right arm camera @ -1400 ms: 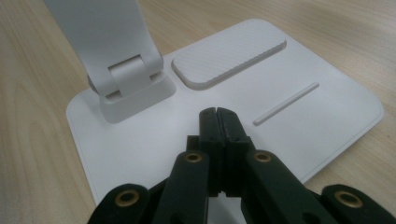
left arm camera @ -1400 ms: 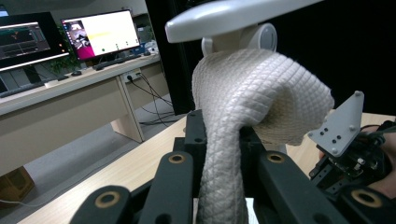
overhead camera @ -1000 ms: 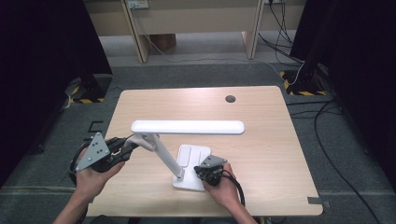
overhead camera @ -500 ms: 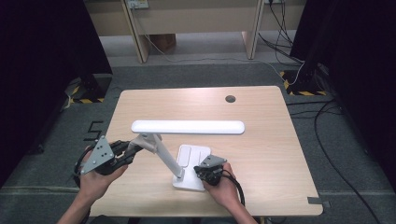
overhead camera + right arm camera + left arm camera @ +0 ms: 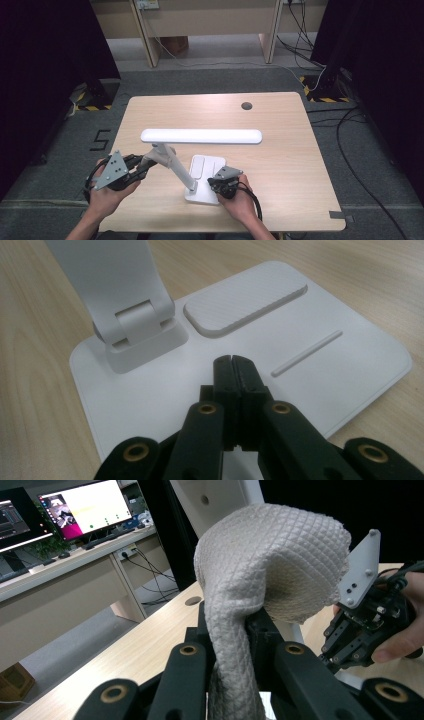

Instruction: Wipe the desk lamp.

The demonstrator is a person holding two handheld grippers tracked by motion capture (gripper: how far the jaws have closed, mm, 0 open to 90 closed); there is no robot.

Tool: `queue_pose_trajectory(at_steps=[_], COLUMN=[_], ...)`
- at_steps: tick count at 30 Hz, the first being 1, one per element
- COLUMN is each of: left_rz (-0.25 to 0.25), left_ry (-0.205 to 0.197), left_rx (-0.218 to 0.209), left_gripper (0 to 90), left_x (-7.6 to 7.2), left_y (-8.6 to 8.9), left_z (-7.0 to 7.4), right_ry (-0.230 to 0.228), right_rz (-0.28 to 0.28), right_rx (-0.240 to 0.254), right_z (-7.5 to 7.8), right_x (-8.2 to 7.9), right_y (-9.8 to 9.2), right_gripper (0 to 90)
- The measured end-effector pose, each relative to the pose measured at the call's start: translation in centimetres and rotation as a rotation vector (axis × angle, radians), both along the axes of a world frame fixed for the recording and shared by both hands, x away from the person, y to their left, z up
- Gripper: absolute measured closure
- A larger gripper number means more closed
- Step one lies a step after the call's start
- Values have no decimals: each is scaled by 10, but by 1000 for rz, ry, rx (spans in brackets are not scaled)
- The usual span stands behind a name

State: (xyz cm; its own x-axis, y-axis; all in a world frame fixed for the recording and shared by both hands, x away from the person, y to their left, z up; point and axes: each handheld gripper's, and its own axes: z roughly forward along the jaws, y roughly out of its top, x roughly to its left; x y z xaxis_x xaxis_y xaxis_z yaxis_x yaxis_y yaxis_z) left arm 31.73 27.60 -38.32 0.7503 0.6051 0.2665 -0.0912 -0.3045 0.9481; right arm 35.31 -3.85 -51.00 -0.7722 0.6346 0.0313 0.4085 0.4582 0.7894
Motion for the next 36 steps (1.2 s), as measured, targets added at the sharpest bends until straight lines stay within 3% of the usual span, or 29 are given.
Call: queue_pose_trajectory(at_steps=[16,36], left_rz=[-2,-15], left_ry=[22,62], left_rx=[52,58], left_gripper=[802,802], left_x=[0,3], left_y=[-6,-13], left_z=[-18,-42], right_ry=[-1,-3], right_rz=[0,0], right_rx=[4,5], right_z=[0,-1], right_x=[0,0], right_y=[0,0], right_gripper=[898,898])
